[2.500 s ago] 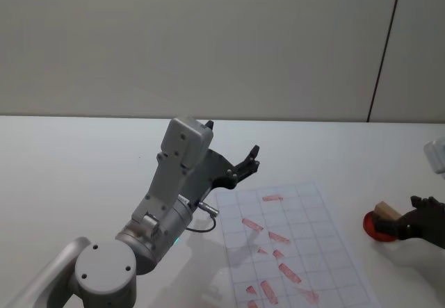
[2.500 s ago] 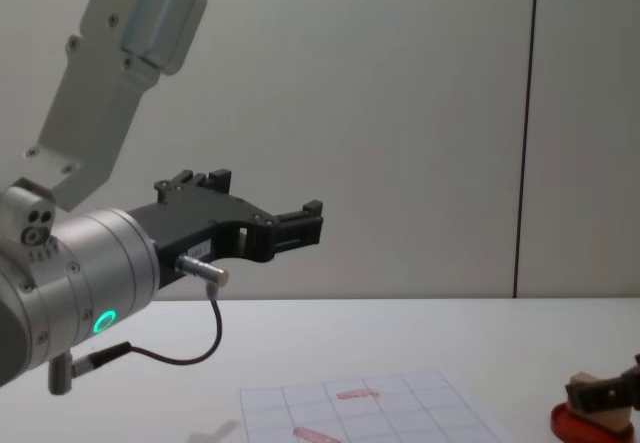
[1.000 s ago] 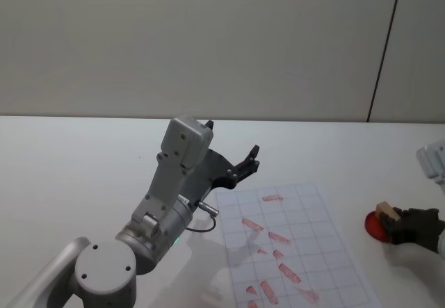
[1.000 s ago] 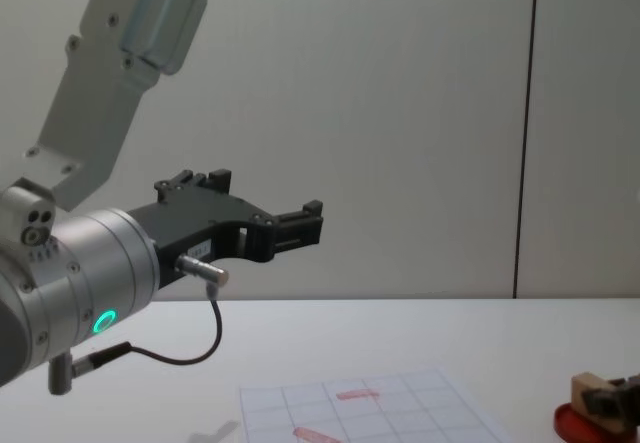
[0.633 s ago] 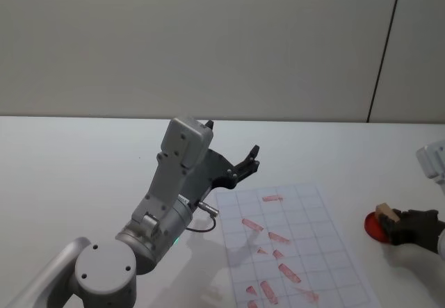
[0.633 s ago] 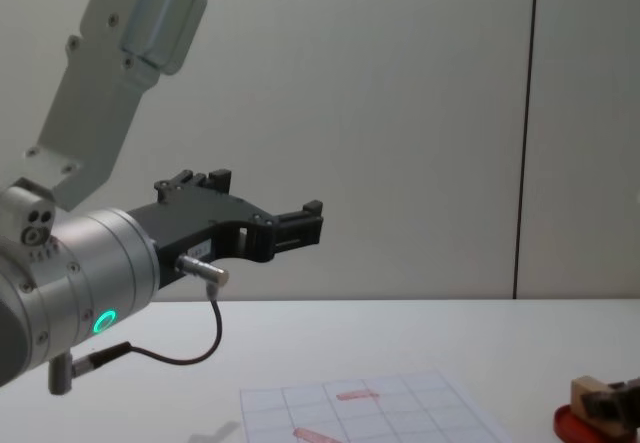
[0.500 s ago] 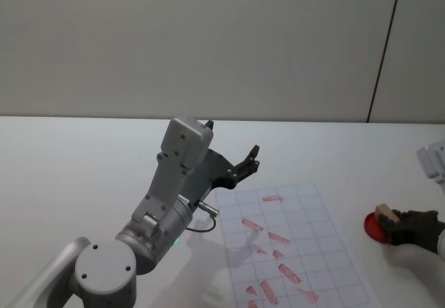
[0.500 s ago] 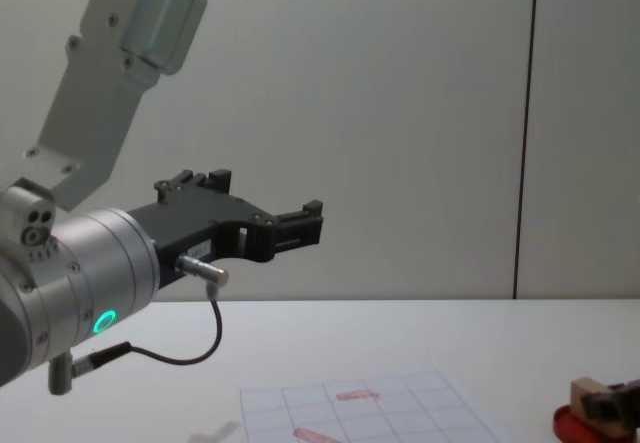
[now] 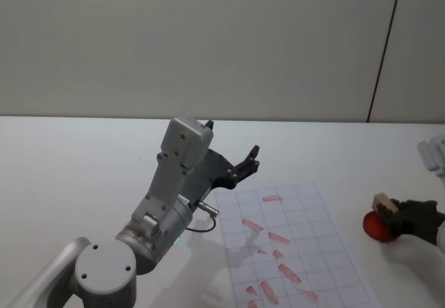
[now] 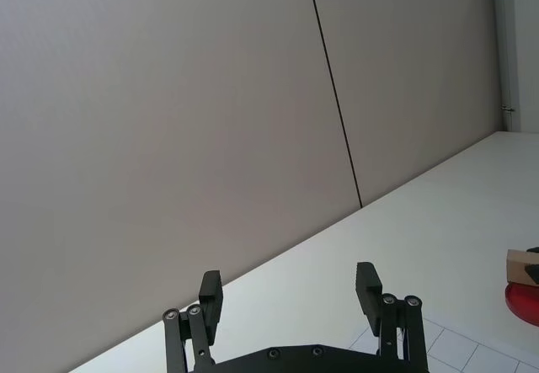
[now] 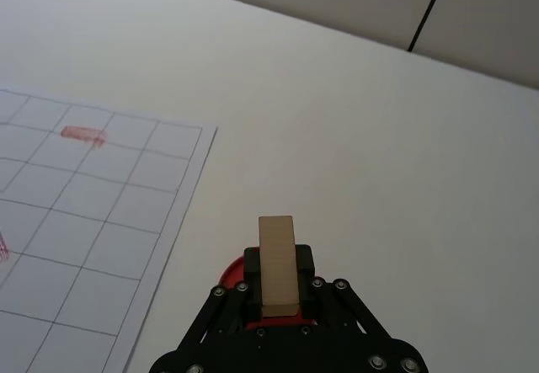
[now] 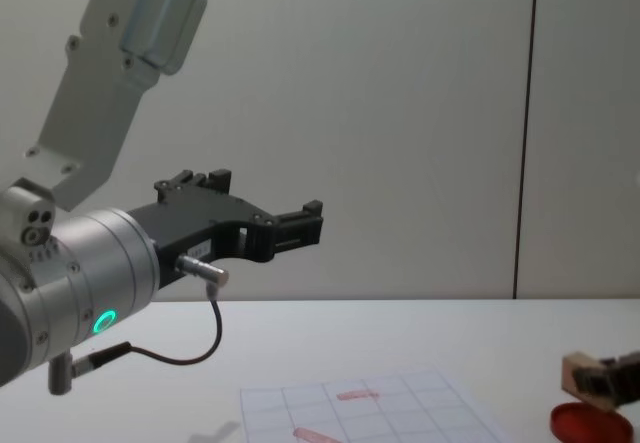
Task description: Use the one hand to pick up the stamp and affix it onto the A4 paper.
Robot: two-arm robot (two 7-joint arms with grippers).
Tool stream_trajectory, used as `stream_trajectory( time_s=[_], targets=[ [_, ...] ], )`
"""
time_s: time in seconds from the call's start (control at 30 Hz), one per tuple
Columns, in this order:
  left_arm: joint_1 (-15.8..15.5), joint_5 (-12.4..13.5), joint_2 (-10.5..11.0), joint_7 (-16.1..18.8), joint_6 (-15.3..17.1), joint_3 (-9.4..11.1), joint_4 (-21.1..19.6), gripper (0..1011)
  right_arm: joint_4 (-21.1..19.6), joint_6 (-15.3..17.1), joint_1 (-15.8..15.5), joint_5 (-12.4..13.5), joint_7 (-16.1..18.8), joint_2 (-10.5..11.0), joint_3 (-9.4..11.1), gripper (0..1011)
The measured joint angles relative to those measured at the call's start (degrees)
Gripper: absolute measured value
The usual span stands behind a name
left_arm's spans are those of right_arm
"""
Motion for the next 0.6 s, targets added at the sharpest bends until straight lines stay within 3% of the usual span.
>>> stream_trajectory(
  time_s=[0.37, 0.6],
  targets=[
    [0.00, 0.00, 0.00, 0.00, 0.00, 0.00, 0.00, 1002, -1.52, -5.02, 1.69, -3.72, 2.97, 0.48, -0.08, 217],
    [0.00, 0.00, 0.00, 0.00, 0.00, 0.00, 0.00, 1002, -1.04, -5.53, 3.81, -4.81, 3.76, -0.58, -0.63, 217]
  ],
)
